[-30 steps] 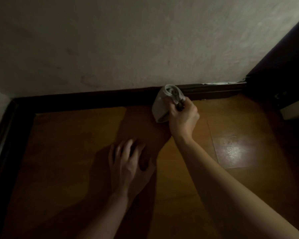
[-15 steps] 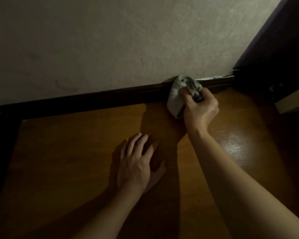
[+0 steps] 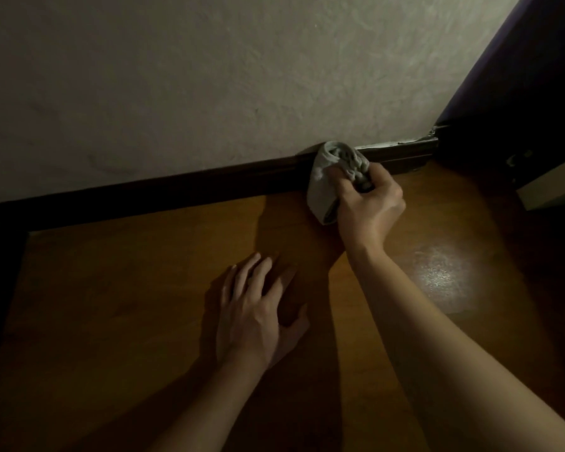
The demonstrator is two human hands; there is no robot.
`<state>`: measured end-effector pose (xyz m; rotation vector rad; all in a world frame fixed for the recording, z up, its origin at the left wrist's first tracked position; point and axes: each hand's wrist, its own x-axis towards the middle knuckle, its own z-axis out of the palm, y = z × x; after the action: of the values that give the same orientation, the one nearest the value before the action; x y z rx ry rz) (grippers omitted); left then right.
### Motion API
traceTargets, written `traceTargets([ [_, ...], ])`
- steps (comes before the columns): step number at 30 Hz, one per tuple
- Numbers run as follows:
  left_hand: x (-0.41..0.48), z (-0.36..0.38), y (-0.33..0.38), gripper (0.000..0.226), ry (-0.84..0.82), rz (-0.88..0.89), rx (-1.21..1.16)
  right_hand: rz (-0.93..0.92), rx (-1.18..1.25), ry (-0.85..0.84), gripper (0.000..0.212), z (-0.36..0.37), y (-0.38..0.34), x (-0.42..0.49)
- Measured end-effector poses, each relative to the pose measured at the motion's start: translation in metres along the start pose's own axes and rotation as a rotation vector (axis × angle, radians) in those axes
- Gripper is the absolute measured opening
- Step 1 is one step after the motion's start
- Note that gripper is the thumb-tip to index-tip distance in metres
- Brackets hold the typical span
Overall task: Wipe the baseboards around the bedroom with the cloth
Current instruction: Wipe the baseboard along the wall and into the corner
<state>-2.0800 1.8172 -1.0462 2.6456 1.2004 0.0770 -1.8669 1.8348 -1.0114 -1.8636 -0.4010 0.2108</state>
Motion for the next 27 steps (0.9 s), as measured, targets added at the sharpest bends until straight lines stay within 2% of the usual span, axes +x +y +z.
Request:
traceTargets([
  [4, 0.000, -0.002, -0.001, 0.062, 0.014, 0.008, 0.001, -0.101, -0.058, -0.130, 0.020, 0.013, -0.011, -0.010],
  [10, 0.000, 0.001, -0.001, 0.059, 0.009, 0.020, -0.005, 0.025, -0.008, 0.008, 0.019, -0.004, -0.001, 0.000],
  [14, 0.000, -0.001, 0.000, 0.061, -0.005, -0.006, 0.014, -0.108, -0.066, -0.108, 0.022, 0.011, -0.011, -0.011],
  [16, 0.000, 0.000, 0.000, 0.060, 0.017, 0.001, 0.010, -0.089, -0.070, -0.118, 0.021, 0.004, -0.010, -0.005],
  [23, 0.000, -0.002, 0.002, 0.062, 0.018, -0.002, -0.041, 0.012, -0.049, 0.050, 0.016, -0.043, 0.005, 0.031],
  [27, 0.000, -0.001, 0.002, 0.062, 0.016, -0.006, -0.033, 0.023, -0.087, 0.152, 0.015, -0.042, 0.014, 0.030],
])
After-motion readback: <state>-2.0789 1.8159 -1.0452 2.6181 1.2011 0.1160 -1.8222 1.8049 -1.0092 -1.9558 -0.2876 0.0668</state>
